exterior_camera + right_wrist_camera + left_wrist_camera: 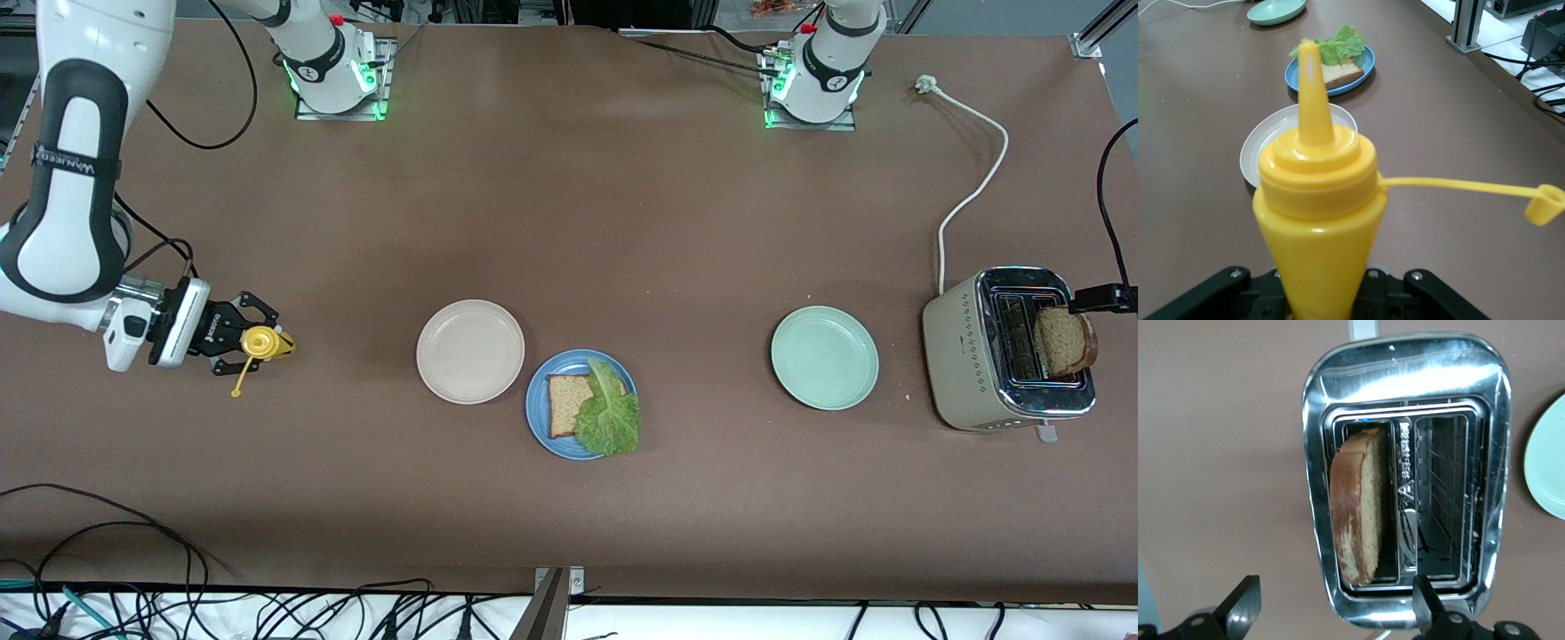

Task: Make sandwich in blue plate with both arms
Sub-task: 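Lower the bottle onto the table while the left gripper grasps the toast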

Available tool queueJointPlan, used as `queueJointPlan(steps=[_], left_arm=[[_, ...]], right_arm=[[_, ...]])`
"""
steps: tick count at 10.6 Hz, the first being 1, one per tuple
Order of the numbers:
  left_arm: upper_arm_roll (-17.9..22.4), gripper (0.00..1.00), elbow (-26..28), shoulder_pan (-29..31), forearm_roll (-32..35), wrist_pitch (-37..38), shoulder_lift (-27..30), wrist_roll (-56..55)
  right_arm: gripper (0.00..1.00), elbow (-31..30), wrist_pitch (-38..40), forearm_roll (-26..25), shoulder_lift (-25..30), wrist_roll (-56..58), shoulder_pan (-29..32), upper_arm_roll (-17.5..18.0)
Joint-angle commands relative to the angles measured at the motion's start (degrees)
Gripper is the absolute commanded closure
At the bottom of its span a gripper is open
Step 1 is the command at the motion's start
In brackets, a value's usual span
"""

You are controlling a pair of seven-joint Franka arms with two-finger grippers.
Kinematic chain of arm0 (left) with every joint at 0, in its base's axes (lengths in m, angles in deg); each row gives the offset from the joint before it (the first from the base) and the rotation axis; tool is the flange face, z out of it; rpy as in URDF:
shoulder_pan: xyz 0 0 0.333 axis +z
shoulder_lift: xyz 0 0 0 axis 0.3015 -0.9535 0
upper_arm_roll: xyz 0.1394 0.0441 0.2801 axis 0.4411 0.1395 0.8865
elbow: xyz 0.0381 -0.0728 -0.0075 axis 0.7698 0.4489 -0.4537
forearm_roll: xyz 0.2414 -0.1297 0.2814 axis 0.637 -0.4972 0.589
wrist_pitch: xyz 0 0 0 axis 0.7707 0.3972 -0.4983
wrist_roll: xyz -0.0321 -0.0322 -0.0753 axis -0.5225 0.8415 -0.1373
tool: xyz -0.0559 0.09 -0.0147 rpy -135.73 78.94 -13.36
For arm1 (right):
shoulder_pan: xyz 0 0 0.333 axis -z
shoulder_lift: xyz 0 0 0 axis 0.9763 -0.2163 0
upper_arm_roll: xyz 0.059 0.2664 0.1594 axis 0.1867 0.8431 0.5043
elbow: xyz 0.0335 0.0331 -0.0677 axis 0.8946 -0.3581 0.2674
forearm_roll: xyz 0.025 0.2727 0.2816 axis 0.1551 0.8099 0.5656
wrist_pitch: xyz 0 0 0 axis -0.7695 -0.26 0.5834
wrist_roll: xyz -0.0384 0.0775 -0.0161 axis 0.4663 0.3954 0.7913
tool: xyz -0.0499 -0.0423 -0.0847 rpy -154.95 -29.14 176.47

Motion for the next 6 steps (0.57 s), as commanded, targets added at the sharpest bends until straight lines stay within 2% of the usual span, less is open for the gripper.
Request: queueJointPlan(steps=[1,3,4,5,6], left_arm=[[-0.4,0.00,-2.0,0.7,0.8,-2.8,-3.8,1.0],[-0.4,0.00,-2.7,0.7,-0.3,-3.2,-4.5,0.9],[-0.4,0.00,-2.7,0.7,-0.3,-3.2,-4.5,1.0],[-0.4,0.03,-2.7,0.7,-0.3,-3.1,-4.5,1.1],[-0.4,0.12,-2.8,0.7,-0.3,-3.1,-4.5,1.1]], right_arm=[[1.00,0.9,8.2,9.7,-7.1,9.3,2.5,0.5],[1.00,1.1,10.2,13.8,-10.6,12.9,3.8,1.7],[1.00,2.1,10.7,14.9,-11.9,13.9,6.3,3.8],[1.00,3.4,10.7,14.7,-12.5,14.6,9.8,7.5],[1.00,4.0,10.7,14.3,-12.6,15.2,12.7,10.8]])
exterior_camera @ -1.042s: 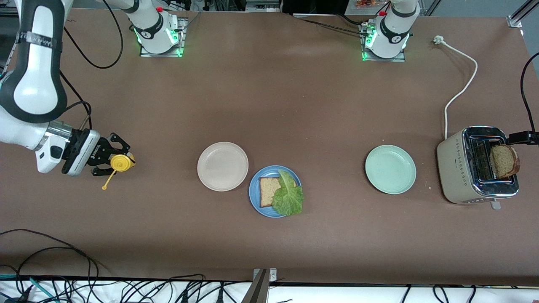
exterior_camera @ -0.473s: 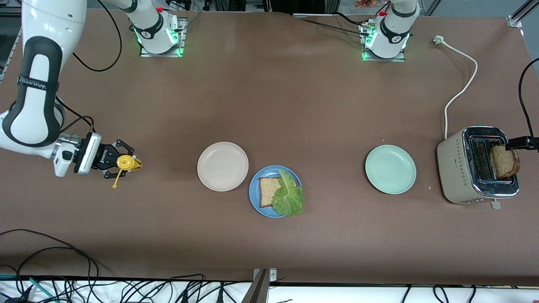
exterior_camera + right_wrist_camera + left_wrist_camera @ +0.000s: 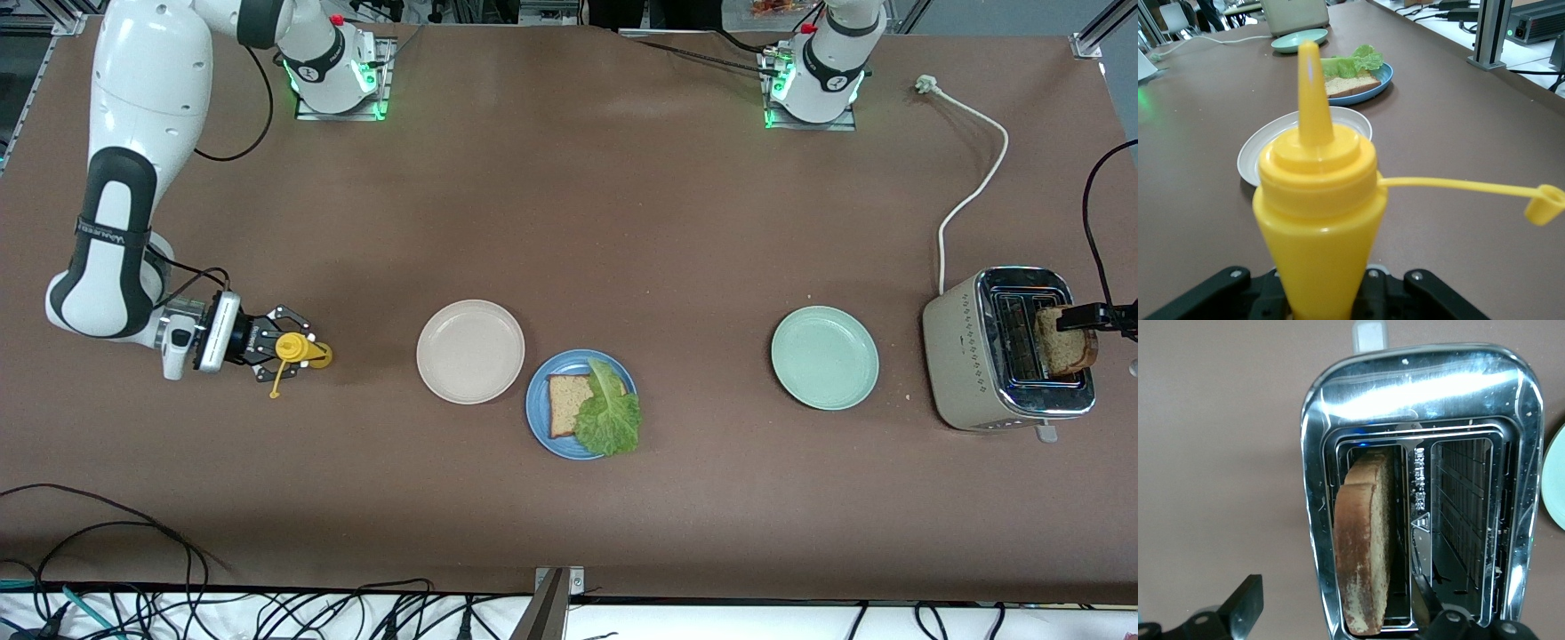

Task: Make sandwich in blue plate with both arms
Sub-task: 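Lower the bottle onto the table while the left gripper grasps the toast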

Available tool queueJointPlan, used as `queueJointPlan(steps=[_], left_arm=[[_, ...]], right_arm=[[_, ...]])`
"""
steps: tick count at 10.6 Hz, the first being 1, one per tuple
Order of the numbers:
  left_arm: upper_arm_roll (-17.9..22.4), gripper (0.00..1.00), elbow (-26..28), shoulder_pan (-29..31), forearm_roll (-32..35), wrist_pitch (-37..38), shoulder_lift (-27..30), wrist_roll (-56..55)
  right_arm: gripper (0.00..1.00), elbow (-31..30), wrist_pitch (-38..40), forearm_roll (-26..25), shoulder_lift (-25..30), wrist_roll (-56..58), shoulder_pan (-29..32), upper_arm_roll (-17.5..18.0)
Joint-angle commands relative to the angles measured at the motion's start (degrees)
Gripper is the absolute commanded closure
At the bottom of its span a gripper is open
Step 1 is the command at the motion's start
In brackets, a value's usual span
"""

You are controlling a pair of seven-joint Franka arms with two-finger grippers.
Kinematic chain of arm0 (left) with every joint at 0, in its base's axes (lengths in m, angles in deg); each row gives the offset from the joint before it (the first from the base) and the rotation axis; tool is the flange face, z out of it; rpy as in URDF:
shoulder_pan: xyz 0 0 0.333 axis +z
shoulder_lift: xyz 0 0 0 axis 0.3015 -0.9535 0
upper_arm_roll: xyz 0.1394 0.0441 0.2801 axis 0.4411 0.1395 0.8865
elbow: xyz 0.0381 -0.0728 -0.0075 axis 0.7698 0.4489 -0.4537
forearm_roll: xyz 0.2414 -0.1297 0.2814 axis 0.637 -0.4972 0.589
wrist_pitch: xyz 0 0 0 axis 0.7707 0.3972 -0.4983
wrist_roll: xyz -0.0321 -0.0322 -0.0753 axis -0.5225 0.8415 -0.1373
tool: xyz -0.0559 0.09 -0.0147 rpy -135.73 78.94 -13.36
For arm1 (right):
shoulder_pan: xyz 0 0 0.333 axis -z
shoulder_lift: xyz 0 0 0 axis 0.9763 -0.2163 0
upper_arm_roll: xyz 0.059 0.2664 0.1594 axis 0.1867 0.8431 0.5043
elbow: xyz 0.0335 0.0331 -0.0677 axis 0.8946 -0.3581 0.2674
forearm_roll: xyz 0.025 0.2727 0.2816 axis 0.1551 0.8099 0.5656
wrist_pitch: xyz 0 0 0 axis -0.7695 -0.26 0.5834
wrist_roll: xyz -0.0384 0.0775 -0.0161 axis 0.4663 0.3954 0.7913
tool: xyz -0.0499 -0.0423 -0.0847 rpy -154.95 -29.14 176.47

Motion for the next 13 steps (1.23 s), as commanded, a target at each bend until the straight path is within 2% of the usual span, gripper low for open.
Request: queueJointPlan(steps=[1,2,3,5,6,7,8,9,11,12,13], left_arm=[[-0.4,0.26,-2.3,0.5,-0.2,0.5,-1.0,1.2],[-0.4,0.43,-2.3,0.5,-0.2,0.5,-1.0,1.1],[-0.4,0.50,-2.3,0.5,-0.2,0.5,-1.0,1.1],[-0.4,0.58,-2.3,0.5,-0.2,0.5,-1.1,1.1],[-0.4,0.67,-2.3,0.5,-0.1,0.5,-1.1,1.1],[-0.4,0.83,-2.3,0.5,0.0,0.5,-1.1,1.1],[-0.4,0.97,-2.3,0.5,0.1,0.5,-1.1,1.1],[-0.4,1.00,-2.3,0.5,0.2,0.5,-1.1,1.1],[-0.4,1.00,-2.3,0.5,0.3,0.5,-1.1,1.2],[-0.4,1.00,-2.3,0.5,0.3,0.5,-1.0,1.2],[-0.4,1.00,-2.3,0.5,0.3,0.5,-0.9,1.2]], right_arm=[[1.00,3.3,2.0,0.8,-1.8,2.7,8.6,8.0],[1.00,3.7,2.0,0.8,-2.4,3.0,8.9,8.3],[1.00,3.8,2.0,0.8,-2.5,3.0,8.9,8.3],[1.00,4.1,2.0,0.9,-2.9,3.1,8.9,8.3],[0.93,4.1,1.9,0.9,-3.0,3.1,8.9,8.4],[0.82,4.1,1.9,0.9,-3.0,3.0,8.9,8.4],[0.77,4.1,1.9,1.0,-3.0,2.9,8.9,8.4],[0.74,4.1,1.8,1.0,-3.0,2.8,8.9,8.4],[0.59,4.1,1.8,1.0,-3.0,2.7,8.9,8.4],[0.47,4.1,1.8,1.0,-3.0,2.4,8.9,8.4],[0.42,4.1,1.8,1.0,-3.0,2.2,8.9,8.4]])
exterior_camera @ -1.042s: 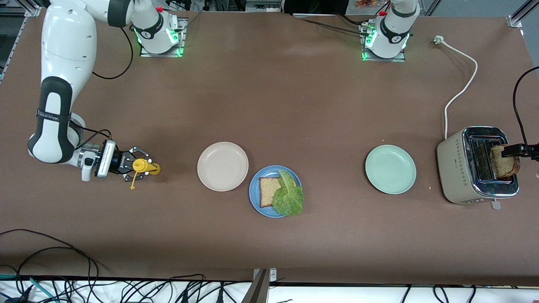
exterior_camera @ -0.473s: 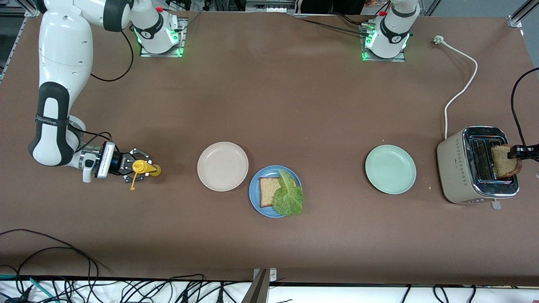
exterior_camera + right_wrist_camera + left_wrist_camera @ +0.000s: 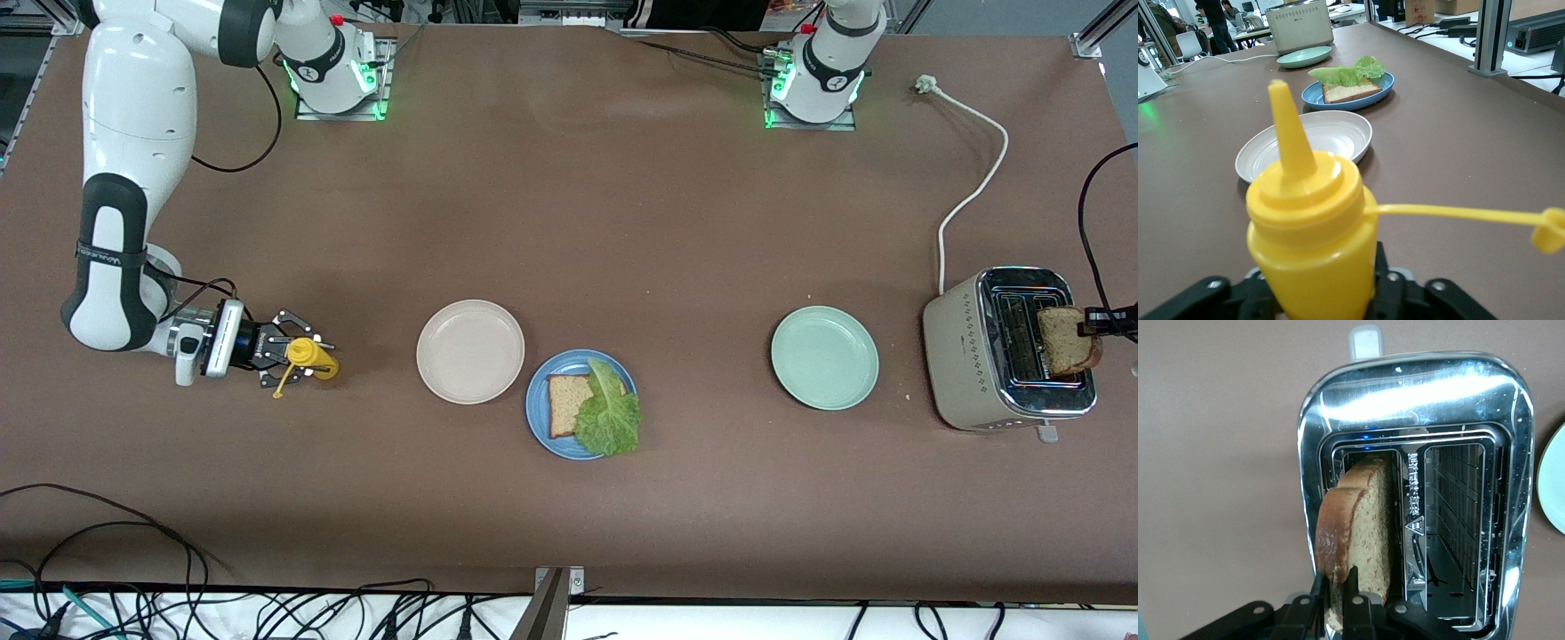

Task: Make sandwich in blue plate with both arms
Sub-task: 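Lower the bottle onto the table while the left gripper grasps the toast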

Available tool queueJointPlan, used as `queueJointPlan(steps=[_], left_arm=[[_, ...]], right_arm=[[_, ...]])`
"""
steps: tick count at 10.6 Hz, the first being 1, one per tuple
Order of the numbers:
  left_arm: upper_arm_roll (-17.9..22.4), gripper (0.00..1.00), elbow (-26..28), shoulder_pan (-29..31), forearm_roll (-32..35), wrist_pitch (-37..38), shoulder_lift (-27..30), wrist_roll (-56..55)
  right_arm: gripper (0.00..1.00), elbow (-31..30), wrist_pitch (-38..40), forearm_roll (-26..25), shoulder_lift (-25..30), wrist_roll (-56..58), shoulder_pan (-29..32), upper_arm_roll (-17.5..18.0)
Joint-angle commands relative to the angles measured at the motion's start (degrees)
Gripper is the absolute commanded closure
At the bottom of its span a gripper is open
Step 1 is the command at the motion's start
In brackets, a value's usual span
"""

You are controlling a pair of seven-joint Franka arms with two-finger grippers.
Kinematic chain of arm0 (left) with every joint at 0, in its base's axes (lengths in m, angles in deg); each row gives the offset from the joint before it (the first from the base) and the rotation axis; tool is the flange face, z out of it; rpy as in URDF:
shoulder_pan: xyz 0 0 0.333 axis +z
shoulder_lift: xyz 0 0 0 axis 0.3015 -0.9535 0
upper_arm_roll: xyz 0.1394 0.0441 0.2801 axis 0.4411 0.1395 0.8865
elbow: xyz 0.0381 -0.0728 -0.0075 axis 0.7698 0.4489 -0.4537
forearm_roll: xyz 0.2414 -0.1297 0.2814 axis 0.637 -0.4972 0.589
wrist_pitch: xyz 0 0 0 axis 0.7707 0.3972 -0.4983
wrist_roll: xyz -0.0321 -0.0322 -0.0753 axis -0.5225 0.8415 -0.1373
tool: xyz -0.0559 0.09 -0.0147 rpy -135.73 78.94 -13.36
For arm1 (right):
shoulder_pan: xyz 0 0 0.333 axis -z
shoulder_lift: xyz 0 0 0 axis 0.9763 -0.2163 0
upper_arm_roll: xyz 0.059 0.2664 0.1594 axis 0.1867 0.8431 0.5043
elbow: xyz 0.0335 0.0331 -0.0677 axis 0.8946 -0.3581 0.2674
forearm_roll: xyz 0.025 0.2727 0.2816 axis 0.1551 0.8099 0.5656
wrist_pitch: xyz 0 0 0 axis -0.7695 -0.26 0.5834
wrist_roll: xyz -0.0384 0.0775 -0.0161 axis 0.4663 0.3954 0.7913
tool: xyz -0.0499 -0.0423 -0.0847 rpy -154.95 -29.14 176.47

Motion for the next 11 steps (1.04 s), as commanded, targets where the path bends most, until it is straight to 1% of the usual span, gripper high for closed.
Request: queueJointPlan(steps=[1,3,6,7,9,11], left_arm=[[-0.2,1.00,-1.8,0.5,0.3,0.4,-0.7,1.2],[-0.4,1.00,-2.0,0.5,0.4,0.6,-0.3,1.1],[-0.7,1.00,-2.0,0.2,0.0,1.3,2.3,1.6],[-0.9,1.00,-2.0,0.1,0.0,2.8,2.7,1.6],[-1.1,1.00,-2.0,0.0,0.0,4.2,4.5,1.6],[-1.8,1.00,-2.0,-0.1,0.0,6.5,6.6,1.6]], right_arm=[[0.27,1.3,1.0,0.9,-0.8,-0.4,0.7,0.2],[0.12,1.3,1.1,0.9,-1.2,-0.6,0.8,0.2],[0.07,1.3,0.8,0.8,-1.6,-0.9,1.6,0.1],[0.06,1.4,0.6,0.8,-1.9,-0.9,2.2,0.1],[0.01,1.4,0.6,0.7,-2.4,-0.9,2.9,0.1],[0.00,1.4,0.5,-0.3,-2.4,-1.2,3.4,0.1]])
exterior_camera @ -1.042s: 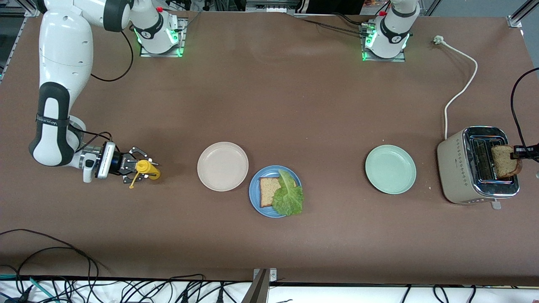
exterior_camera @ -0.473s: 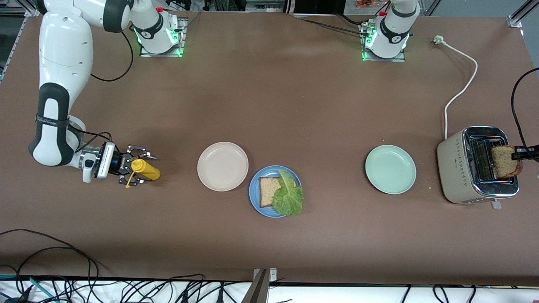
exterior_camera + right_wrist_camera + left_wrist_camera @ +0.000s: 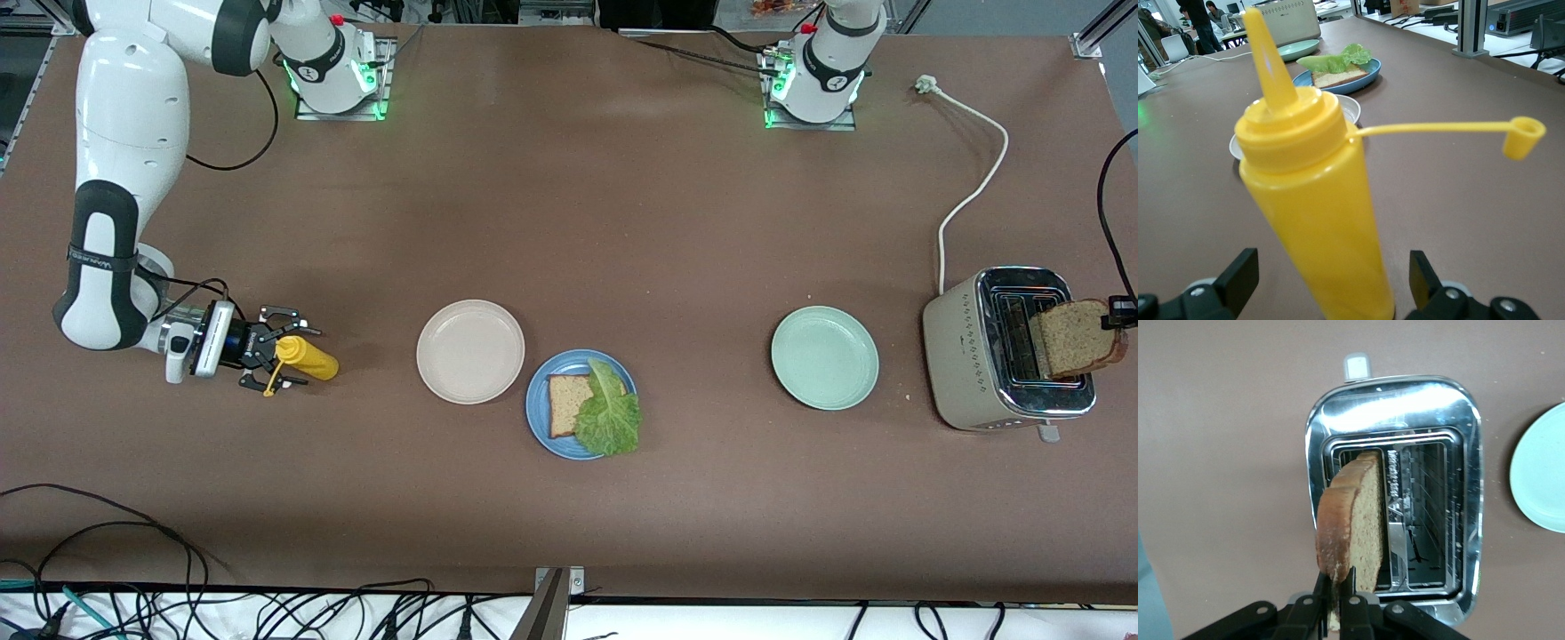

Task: Make sandwich in blue plate with both arms
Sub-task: 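Open the right gripper while the left gripper lifts the bread out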

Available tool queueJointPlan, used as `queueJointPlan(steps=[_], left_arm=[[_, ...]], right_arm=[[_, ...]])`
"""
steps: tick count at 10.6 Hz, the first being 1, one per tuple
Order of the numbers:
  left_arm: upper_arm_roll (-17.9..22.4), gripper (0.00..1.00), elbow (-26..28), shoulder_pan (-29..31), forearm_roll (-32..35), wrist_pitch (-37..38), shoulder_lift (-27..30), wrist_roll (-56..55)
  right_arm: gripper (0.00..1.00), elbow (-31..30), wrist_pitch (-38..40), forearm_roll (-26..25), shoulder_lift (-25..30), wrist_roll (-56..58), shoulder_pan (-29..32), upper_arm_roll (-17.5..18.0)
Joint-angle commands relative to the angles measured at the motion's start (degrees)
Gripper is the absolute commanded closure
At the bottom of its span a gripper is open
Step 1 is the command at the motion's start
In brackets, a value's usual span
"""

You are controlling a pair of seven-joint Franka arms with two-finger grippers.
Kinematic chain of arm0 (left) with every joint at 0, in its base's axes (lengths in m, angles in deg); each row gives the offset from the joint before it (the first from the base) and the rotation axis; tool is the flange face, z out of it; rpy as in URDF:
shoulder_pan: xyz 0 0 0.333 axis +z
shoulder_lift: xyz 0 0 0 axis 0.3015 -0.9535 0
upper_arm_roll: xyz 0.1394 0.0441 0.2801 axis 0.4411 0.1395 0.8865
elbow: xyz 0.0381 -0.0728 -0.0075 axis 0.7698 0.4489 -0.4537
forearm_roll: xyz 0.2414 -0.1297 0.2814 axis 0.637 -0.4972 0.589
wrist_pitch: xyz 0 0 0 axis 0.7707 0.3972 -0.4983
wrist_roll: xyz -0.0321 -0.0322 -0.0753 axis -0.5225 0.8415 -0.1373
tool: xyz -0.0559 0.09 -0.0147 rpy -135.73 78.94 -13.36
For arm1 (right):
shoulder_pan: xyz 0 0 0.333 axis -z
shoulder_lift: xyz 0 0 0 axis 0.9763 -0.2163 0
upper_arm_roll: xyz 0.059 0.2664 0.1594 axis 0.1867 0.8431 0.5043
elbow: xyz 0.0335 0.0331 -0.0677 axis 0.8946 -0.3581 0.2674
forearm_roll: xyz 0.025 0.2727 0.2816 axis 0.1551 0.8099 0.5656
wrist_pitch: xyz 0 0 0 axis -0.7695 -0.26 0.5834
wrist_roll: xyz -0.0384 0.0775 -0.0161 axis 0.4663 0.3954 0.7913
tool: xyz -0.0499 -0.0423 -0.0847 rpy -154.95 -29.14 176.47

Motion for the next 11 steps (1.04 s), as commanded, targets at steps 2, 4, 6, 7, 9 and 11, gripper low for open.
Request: queueJointPlan(steps=[2,4,6,7,9,11], left_arm=[[-1.4,1.00,-0.3,-0.1,0.0,5.1,5.2,1.3],[-1.7,1.00,-0.3,-0.2,0.0,6.4,7.2,1.3],[-3.4,1.00,-0.4,-0.2,0.0,7.6,7.9,1.1],[-3.9,1.00,-2.8,-0.2,-0.1,9.4,8.5,1.2],[-5.3,1.00,-5.5,-0.2,0.1,12.0,8.5,1.1],[-5.2,1.00,-5.5,-1.2,-0.2,12.0,8.2,1.1]], right_arm=[[0.00,1.3,0.0,-1.3,-0.8,-1.3,1.7,-0.1],[0.00,3.2,-0.9,-2.7,-0.8,-3.3,1.9,-1.1],[0.00,5.9,-0.8,-5.4,-0.6,-7.9,1.9,-2.8],[0.00,6.7,-0.8,-6.8,-0.3,-10.1,1.8,-3.6],[0.00,9.1,0.6,-9.3,0.8,-16.4,1.4,-5.1],[0.00,12.2,3.7,-13.0,2.1,-23.5,1.2,-7.0]])
